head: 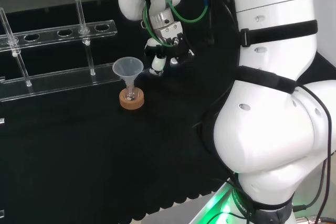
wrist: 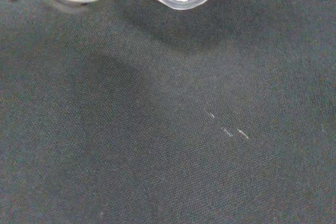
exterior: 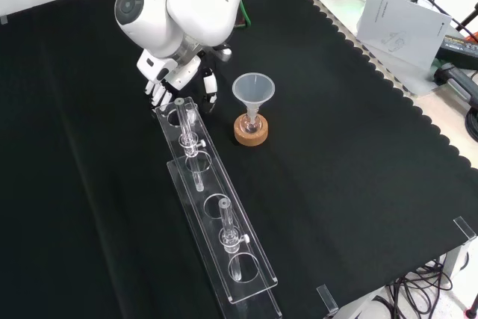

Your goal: Pick up the weighing funnel.

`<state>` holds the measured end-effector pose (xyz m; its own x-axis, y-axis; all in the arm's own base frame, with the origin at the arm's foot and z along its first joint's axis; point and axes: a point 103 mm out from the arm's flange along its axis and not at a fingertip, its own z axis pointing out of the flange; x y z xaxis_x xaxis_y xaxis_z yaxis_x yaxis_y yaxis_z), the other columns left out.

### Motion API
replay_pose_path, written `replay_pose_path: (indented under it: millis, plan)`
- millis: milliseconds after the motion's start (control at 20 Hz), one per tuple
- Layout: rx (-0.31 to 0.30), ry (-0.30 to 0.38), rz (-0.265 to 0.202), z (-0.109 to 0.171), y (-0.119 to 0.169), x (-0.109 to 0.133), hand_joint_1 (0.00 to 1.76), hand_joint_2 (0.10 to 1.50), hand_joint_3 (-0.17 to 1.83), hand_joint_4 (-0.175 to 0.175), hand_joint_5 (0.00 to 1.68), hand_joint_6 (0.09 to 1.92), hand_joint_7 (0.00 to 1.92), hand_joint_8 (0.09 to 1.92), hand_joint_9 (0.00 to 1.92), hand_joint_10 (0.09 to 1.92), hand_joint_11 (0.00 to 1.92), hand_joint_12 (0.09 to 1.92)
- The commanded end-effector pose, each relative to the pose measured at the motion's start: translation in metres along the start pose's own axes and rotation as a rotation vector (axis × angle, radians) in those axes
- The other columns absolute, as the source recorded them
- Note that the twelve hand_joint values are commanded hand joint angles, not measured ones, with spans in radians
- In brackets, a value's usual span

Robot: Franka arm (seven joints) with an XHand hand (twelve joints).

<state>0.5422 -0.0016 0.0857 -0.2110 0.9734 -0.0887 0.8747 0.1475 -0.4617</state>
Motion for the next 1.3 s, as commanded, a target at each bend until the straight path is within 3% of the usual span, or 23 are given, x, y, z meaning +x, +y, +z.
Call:
replay_pose_path:
  millis: [50,250,300,450,700,900,1300]
  plan:
    - [-0.007,0.020,0.027,-0.001,-0.007,-0.002,0.76,0.60,0.52,-0.062,0.37,0.41,0.16,0.76,0.44,0.69,0.25,1.38]
    - [-0.018,0.025,0.046,0.001,-0.012,-0.002,0.74,0.60,0.50,-0.060,0.42,0.40,0.15,0.76,0.43,0.70,0.23,1.39]
    - [-0.008,0.000,0.085,0.003,-0.011,0.002,0.74,0.60,0.50,-0.055,0.46,0.41,0.15,0.76,0.43,0.70,0.23,1.39]
    - [-0.014,0.002,0.108,0.013,-0.007,0.004,0.74,0.61,0.48,-0.045,0.52,0.56,0.17,0.75,0.45,0.69,0.24,1.39]
    - [-0.043,0.081,0.096,0.025,-0.004,-0.004,0.77,0.62,0.46,-0.040,0.55,0.76,0.20,0.75,0.48,0.68,0.25,1.39]
    - [-0.075,0.089,0.098,0.027,-0.004,-0.012,0.79,0.62,0.46,-0.033,0.61,0.82,0.22,0.75,0.49,0.68,0.26,1.38]
    - [-0.074,0.095,0.072,0.029,0.002,-0.014,0.81,0.63,0.47,-0.028,0.66,0.87,0.24,0.75,0.51,0.68,0.27,1.38]
